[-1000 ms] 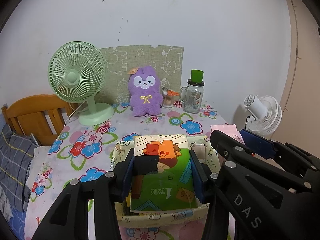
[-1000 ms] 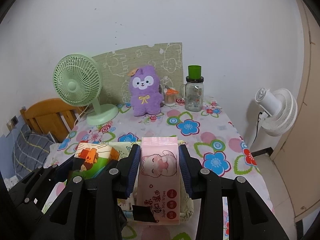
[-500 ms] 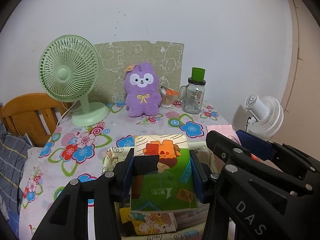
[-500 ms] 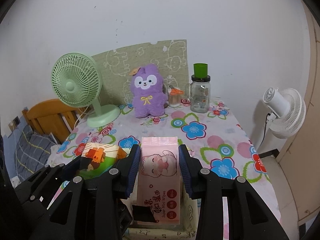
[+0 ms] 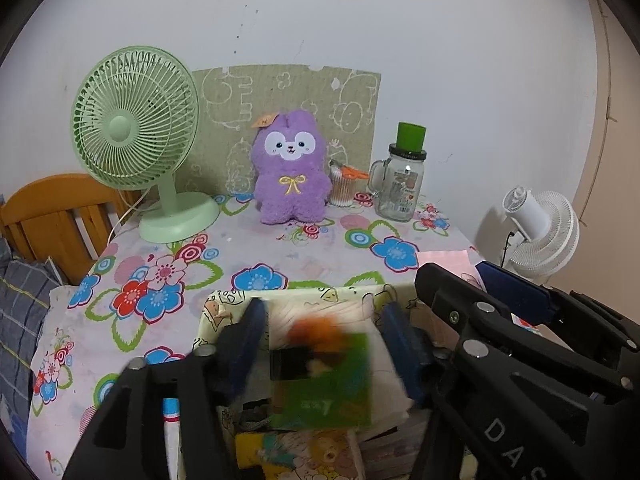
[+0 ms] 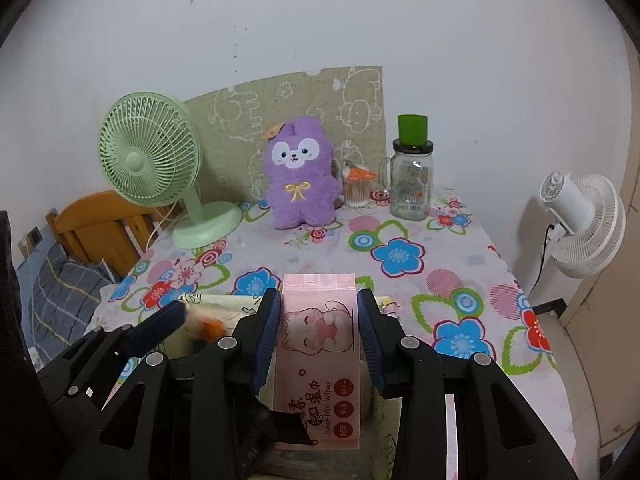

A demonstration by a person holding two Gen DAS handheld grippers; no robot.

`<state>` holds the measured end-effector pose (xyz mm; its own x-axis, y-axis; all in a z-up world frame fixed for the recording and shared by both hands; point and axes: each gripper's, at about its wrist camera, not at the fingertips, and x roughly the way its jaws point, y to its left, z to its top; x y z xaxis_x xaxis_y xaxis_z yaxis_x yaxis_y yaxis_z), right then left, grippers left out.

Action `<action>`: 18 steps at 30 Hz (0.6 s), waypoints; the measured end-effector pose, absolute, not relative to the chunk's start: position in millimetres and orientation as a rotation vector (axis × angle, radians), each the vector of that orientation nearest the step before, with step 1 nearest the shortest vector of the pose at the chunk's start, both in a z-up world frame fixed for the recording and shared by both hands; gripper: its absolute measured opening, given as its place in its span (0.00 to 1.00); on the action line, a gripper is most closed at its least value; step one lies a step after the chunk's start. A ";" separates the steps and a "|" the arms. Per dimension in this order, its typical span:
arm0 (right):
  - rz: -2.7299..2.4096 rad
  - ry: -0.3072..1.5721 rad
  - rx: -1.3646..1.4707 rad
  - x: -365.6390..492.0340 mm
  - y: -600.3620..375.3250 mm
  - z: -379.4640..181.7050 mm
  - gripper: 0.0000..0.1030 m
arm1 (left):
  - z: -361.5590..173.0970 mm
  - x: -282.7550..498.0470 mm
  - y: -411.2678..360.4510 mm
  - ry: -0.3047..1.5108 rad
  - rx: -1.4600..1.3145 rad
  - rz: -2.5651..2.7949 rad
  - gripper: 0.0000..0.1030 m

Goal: Organize soft objects
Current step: 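Lift both tissue packs and carry them over the basket, then lower both tissue packs into the basket and open both grippers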

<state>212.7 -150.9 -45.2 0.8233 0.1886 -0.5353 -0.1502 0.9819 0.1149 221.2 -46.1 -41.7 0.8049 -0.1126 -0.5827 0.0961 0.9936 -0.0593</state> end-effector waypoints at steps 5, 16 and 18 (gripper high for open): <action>0.199 0.576 0.066 214.9 -147.0 -48.7 0.41 | -44.3 220.6 -43.4 0.632 -0.021 -0.097 0.80; 0.254 0.609 0.049 221.8 -131.3 -61.4 0.41 | -53.5 216.0 -31.2 0.652 -0.008 -0.067 0.87; 0.261 0.615 0.042 221.9 -127.8 -63.2 0.41 | -55.3 215.4 -28.9 0.655 -0.004 -0.062 0.87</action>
<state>221.9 -127.8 -63.2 0.7848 0.2546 -0.5651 -0.2298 0.9663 0.1162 215.4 -28.9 -55.3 0.7910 -0.0589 -0.6089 0.0562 0.9981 -0.0236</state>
